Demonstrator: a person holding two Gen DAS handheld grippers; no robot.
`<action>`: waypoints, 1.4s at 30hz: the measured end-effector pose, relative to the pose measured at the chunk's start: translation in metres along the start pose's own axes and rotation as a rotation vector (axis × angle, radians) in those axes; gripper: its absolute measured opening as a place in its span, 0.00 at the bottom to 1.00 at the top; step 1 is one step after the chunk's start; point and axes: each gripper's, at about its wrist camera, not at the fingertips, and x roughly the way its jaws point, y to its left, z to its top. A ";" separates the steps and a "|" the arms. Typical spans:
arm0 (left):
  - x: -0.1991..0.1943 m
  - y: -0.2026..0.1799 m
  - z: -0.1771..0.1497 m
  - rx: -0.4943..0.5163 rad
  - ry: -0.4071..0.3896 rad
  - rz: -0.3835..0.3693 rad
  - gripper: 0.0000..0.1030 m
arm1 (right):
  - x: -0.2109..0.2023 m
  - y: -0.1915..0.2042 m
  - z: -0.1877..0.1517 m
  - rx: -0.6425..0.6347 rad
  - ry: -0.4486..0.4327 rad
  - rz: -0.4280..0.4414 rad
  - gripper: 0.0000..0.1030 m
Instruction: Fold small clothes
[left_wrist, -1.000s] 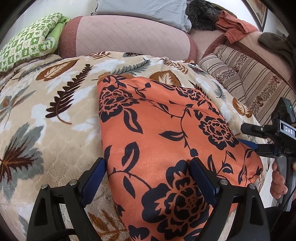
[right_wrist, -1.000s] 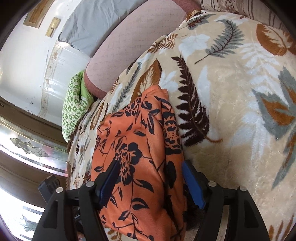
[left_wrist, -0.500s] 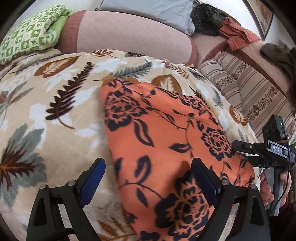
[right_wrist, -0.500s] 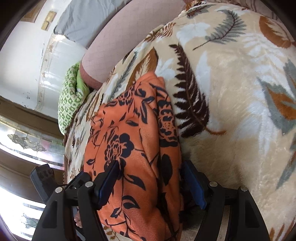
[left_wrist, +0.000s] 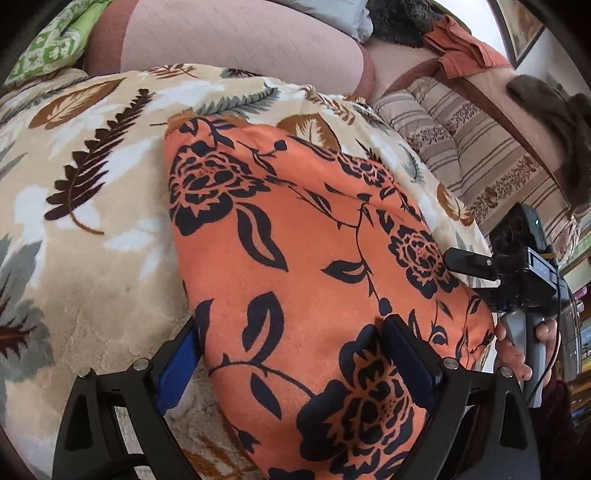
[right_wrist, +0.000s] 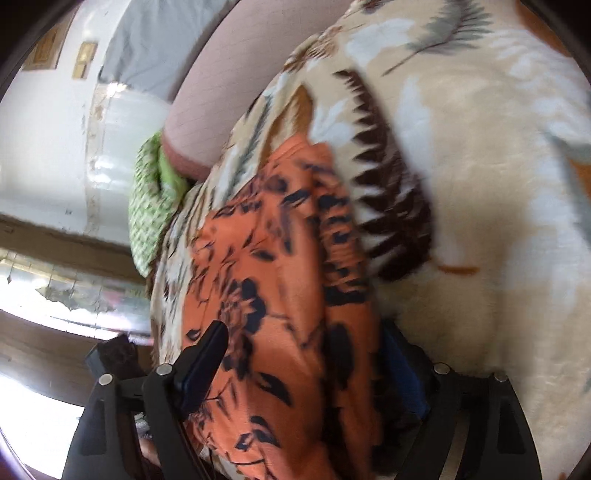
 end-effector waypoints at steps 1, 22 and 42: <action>0.003 0.001 0.001 -0.002 0.012 -0.008 0.93 | 0.007 0.006 -0.001 -0.023 0.017 0.000 0.83; -0.019 -0.014 0.007 0.077 -0.074 0.011 0.55 | 0.028 0.055 -0.015 -0.181 -0.082 -0.079 0.56; -0.128 0.031 -0.011 0.030 -0.229 0.191 0.49 | 0.073 0.163 -0.047 -0.376 -0.100 0.044 0.39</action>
